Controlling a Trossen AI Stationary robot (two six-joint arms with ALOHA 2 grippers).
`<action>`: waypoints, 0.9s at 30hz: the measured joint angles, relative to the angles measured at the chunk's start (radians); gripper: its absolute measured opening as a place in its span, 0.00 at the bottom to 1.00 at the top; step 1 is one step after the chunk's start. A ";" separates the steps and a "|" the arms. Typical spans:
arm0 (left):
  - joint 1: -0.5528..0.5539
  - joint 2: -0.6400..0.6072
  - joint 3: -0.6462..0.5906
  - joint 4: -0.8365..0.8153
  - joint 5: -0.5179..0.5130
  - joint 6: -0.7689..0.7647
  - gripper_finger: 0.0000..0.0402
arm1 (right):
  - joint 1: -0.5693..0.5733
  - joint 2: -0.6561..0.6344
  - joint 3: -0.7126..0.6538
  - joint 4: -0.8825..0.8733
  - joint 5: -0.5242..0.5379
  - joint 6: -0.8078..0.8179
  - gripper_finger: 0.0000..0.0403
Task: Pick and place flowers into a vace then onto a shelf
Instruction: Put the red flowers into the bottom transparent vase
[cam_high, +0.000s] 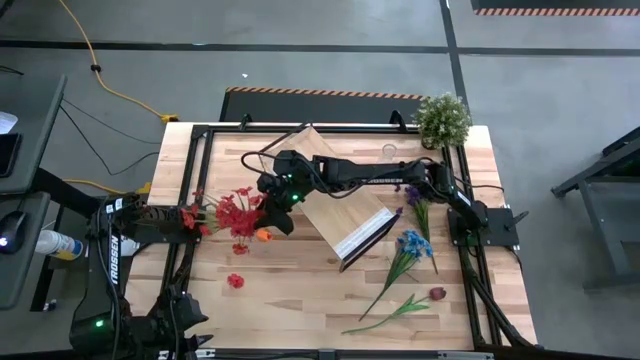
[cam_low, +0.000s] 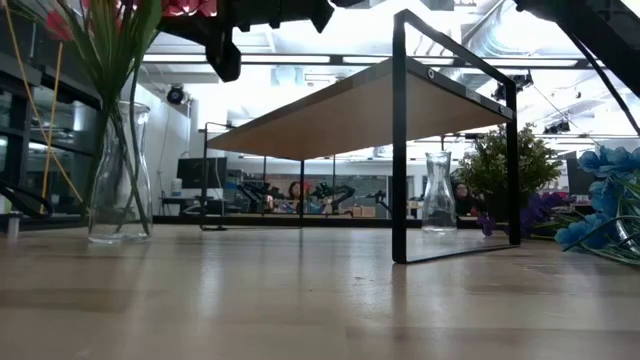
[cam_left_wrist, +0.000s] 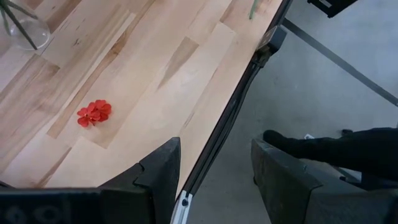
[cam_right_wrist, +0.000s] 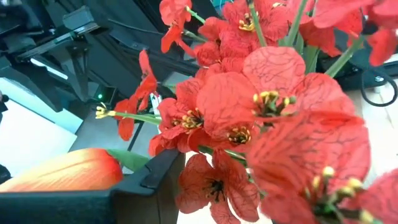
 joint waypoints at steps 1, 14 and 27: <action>0.000 0.000 0.000 0.000 0.000 0.000 0.57 | -0.001 0.000 0.000 0.006 0.000 0.011 0.44; 0.000 0.000 0.000 0.000 0.000 0.000 0.57 | -0.021 -0.014 0.000 0.062 -0.002 0.048 0.43; 0.000 0.000 0.001 -0.015 0.000 0.000 0.57 | -0.033 -0.046 0.000 0.058 0.000 0.041 0.27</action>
